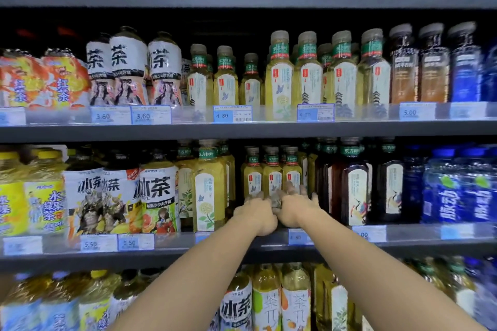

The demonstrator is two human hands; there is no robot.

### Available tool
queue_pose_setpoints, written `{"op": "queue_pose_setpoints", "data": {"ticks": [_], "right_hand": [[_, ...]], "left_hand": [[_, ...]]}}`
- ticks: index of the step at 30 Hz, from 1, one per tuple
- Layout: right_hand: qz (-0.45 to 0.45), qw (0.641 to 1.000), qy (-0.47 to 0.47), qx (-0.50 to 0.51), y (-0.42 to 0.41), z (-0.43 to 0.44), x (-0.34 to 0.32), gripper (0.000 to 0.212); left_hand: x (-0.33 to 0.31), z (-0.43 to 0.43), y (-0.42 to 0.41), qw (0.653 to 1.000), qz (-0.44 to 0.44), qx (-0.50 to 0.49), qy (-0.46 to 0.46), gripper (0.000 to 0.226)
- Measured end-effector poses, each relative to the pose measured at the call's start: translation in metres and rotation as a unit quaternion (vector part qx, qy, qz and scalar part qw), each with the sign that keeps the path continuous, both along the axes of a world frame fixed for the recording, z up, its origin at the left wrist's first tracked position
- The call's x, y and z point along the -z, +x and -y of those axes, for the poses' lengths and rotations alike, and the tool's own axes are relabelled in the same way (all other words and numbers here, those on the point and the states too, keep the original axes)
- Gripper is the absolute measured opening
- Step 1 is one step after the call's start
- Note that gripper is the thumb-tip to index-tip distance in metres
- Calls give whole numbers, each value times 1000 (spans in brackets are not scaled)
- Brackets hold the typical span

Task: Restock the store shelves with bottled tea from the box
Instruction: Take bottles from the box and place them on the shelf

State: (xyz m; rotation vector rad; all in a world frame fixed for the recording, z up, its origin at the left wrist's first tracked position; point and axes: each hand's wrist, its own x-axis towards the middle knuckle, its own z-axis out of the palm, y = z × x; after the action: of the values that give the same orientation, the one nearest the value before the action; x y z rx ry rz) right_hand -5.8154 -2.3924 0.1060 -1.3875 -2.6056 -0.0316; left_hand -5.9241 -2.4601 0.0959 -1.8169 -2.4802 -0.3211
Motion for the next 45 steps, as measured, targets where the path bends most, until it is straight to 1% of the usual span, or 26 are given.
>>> {"op": "queue_pose_setpoints", "data": {"ticks": [4, 6, 8, 10, 12, 15, 19, 22, 23, 25, 27, 29, 31, 33, 35, 38, 39, 43, 45], "right_hand": [[-88, 995, 30, -34, 33, 40, 9, 64], [-159, 982, 91, -45, 50, 67, 25, 57], [-213, 958, 179, -66, 67, 95, 45, 42], [-240, 936, 241, -86, 84, 119, 69, 29], [-236, 934, 251, -100, 98, 138, 98, 25], [-222, 947, 210, -97, 115, 158, 161, 23], [-181, 972, 125, -88, 132, 182, 272, 23], [-136, 988, 30, -73, 140, 203, 359, 25], [-118, 991, -7, -66, 141, 210, 389, 28], [-71, 993, -82, -49, 142, 224, 441, 31], [-43, 985, -163, -32, 139, 233, 484, 30], [-13, 972, -236, -17, 132, 237, 518, 32], [18, 954, -299, 9, 124, 237, 547, 35], [40, 936, -348, 41, 115, 235, 570, 37], [54, 926, -370, 60, 105, 230, 588, 35], [61, 915, -390, 79, 91, 223, 608, 32], [63, 914, -393, 83, 87, 220, 614, 32], [75, 909, -400, 90, 71, 212, 629, 34], [86, 908, -400, 93, 63, 208, 633, 33]], "left_hand": [[5, 52, 26, 995, -39, 23, 84, 50], [17, 80, 37, 983, -56, 40, 168, 38], [37, 106, 44, 963, -76, 76, 247, 32], [64, 128, 51, 944, -120, 116, 284, 28], [98, 145, 56, 933, -149, 145, 295, 26], [167, 168, 66, 943, -122, 148, 273, 23], [274, 197, 71, 971, -90, 143, 171, 14], [356, 214, 75, 985, -41, 109, 130, 15], [382, 221, 77, 992, -8, 86, 87, 18], [435, 238, 78, 999, 9, 53, 1, 22], [476, 252, 76, 998, 21, 53, -10, 23], [511, 258, 72, 999, 15, 44, -11, 15], [537, 260, 71, 1000, 28, 10, -2, 27], [548, 261, 76, 999, 49, -16, 4, 32], [557, 261, 83, 998, 61, -33, 12, 34], [568, 258, 94, 989, 121, -86, 20, 39], [572, 259, 97, 987, 127, -96, 24, 42], [578, 258, 97, 991, 87, -99, 14, 42], [580, 256, 97, 992, 84, -98, 9, 40]]}}
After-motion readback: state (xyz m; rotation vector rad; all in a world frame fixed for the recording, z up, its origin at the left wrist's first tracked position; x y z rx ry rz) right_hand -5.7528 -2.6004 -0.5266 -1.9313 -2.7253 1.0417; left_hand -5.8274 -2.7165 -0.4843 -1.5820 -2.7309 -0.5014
